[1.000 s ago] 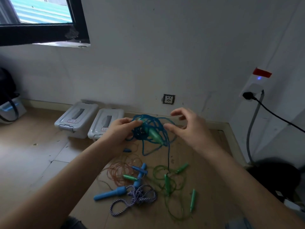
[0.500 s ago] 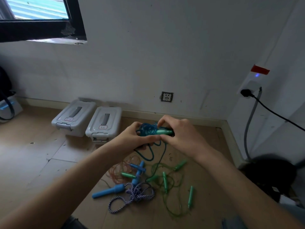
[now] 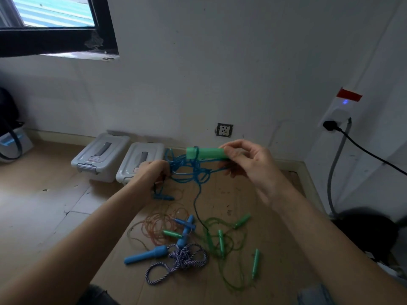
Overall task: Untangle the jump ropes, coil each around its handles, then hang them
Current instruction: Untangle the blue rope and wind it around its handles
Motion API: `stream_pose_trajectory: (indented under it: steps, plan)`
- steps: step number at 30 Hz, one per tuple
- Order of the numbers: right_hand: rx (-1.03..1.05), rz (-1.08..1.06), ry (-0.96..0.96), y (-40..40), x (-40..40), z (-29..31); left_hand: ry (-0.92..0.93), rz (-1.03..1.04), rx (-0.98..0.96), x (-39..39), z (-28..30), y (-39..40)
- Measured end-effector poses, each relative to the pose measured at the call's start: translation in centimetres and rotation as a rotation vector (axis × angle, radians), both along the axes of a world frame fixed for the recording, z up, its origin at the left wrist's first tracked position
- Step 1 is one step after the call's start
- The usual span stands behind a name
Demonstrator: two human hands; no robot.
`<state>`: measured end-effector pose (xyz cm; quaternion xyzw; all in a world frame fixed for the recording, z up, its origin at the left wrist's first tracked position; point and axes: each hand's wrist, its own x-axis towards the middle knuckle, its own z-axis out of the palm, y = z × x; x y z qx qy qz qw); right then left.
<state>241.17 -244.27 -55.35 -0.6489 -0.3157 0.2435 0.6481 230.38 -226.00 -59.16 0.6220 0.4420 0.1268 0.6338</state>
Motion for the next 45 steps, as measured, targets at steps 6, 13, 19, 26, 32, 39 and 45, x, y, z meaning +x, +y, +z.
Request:
stream_pose_trajectory:
  steps: [6, 13, 19, 26, 32, 39, 45]
  plan:
    - [-0.350, -0.364, -0.454, -0.8, 1.5, -0.6, -0.195, -0.487, -0.195, 0.1, 1.8, -2.2]
    - [-0.381, -0.066, -0.429, -0.6, 0.5, -0.7, -0.088, -0.253, -0.017, -0.4, 1.0, -1.2]
    - [-0.286, -0.195, -0.069, -0.6, 1.2, -1.5, -0.144, -0.131, -0.110, -0.4, 0.4, -0.5]
    - [-0.517, -0.088, -0.535, -0.3, 0.9, -1.0, -0.218, 0.121, -0.191, 0.3, -0.3, 0.7]
    - [-0.904, 0.089, -0.396, -1.2, 1.3, -1.4, -0.475, 0.198, -0.285, -0.1, 0.4, 1.1]
    - [-0.603, -0.001, -0.582, -0.8, 1.0, -0.8, -0.573, -0.198, -0.194, -0.1, 2.6, -1.5]
    - [-0.350, 0.237, -0.247, 0.0, -0.1, -0.9, -0.629, -0.391, -0.344, 0.1, 4.1, -3.2]
